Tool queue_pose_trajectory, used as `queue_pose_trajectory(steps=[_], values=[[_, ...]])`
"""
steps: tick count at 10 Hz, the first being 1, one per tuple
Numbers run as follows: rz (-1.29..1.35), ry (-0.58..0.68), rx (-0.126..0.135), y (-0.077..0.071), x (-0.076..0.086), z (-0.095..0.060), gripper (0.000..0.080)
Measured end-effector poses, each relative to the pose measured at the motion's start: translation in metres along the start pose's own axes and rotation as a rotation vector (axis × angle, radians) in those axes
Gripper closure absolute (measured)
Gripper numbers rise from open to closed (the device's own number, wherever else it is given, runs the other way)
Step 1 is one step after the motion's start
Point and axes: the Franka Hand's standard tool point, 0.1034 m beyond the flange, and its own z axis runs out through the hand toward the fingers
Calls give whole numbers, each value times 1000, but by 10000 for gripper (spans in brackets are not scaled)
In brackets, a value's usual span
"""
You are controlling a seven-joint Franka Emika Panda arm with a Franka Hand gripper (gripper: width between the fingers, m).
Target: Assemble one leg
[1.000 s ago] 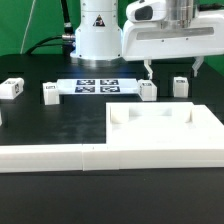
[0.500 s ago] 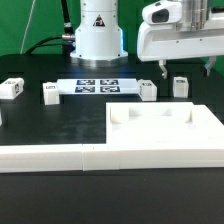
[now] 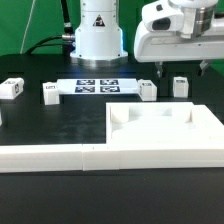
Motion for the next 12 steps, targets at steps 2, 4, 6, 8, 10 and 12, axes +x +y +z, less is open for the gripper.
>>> queue_pose_trajectory(steps=[2,4,6,8,10,12], values=[[4,-146,-14,-2,-8,5,150],[7,-279,-18,-6,-8,10,150],[6,-370,-28,-6,-13,22,150],[1,-367,-33,-8,-17,33,150],[19,-385,-46,-10,-21,49,150],[18,-385,-47,-9,-23,56,150]])
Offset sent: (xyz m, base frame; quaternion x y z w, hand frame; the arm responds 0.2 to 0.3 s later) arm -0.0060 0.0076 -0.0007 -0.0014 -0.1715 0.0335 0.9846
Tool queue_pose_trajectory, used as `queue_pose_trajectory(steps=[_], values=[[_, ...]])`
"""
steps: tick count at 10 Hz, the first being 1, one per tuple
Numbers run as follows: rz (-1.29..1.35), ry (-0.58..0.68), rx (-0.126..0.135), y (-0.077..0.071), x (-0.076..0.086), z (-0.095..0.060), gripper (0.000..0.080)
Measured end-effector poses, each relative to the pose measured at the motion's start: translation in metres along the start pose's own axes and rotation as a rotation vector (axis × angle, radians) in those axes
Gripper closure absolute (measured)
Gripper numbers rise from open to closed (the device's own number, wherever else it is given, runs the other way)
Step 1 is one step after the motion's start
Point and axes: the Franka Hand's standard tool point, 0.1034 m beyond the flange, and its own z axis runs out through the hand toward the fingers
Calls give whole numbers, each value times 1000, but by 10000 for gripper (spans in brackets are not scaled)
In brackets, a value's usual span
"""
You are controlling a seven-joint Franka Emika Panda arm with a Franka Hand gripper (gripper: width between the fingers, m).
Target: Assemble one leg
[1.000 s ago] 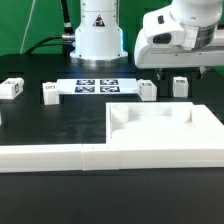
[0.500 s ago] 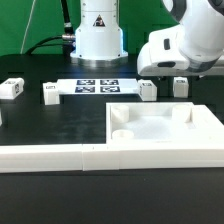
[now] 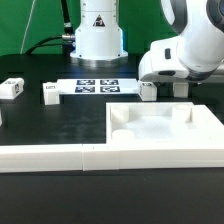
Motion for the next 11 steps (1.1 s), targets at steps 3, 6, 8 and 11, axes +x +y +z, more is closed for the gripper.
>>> queue_pose_trajectory(steps=[3,6,8,11], values=[[0,1,0,-1,0,-1,177],[0,1,0,-1,0,-1,518],[0,1,0,-1,0,-1,515],[-18,5,-1,0,0,-3,515]])
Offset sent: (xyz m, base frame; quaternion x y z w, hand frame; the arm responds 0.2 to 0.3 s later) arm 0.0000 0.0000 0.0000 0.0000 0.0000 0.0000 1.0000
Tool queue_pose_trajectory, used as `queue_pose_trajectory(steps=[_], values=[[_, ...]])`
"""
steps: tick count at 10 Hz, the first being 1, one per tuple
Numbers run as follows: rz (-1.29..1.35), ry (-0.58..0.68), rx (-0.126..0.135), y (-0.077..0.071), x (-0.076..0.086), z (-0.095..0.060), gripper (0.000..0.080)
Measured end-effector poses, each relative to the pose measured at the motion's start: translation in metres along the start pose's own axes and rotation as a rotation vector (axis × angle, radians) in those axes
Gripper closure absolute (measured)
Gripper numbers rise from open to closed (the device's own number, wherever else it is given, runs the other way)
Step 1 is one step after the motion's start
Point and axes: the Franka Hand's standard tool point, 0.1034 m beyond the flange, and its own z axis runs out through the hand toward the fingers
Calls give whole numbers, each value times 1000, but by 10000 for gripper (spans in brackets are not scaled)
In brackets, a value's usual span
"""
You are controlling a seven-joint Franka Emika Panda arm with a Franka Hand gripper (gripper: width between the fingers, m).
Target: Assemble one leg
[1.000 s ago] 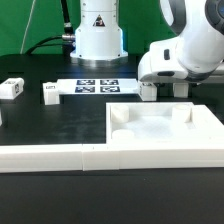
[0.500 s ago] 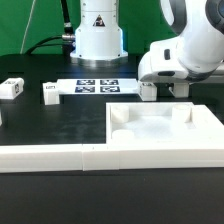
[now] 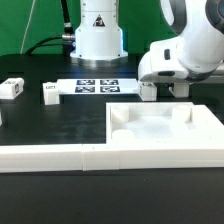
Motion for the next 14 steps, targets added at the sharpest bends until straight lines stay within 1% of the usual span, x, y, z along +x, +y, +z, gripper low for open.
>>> queue_pose_trajectory(steps=[1,3,4,5,6,7,8,9,10,11,12,13,14], values=[[-35,21,3,1,-1,-11,515],[-89,78,15,7,-9,-45,514],[-108,95,10,10,-14,-59,514],[-129,133,-1,10,-19,-74,514],[-127,133,-1,10,-20,-70,514],[-127,153,3,10,-15,-70,514],[-126,259,12,8,-8,-76,514],[-124,364,16,11,-8,-79,512],[-144,431,16,16,-9,-89,512],[-157,497,22,21,-4,-107,512],[-185,569,24,24,3,-121,512],[-186,675,26,24,4,-133,512],[-187,746,25,25,4,-132,512]])
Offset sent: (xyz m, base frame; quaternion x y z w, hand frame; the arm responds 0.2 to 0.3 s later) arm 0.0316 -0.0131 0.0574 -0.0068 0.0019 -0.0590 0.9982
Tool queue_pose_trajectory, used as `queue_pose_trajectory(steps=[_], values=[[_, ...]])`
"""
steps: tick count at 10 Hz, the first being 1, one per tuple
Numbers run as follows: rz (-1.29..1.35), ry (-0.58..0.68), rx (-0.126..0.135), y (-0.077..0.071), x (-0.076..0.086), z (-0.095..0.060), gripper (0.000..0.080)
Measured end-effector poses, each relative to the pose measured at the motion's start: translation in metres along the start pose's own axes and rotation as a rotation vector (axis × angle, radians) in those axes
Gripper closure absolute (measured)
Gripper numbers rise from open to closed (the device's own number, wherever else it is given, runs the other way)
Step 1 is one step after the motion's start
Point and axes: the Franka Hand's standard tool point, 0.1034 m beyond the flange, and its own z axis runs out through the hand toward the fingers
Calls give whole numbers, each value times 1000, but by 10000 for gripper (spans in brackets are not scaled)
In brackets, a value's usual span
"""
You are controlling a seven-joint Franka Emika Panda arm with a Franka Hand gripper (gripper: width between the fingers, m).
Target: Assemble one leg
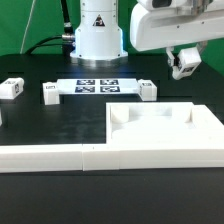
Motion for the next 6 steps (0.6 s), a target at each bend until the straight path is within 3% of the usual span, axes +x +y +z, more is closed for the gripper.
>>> queue_pose_trajectory(steps=[2,3,5,6], values=[[-3,207,-12,5,6,0,512],[-35,279,-21,13,14,-8,512],[-39,446,-33,28,48,-24,512],[-45,552,-39,30,60,-22,512]])
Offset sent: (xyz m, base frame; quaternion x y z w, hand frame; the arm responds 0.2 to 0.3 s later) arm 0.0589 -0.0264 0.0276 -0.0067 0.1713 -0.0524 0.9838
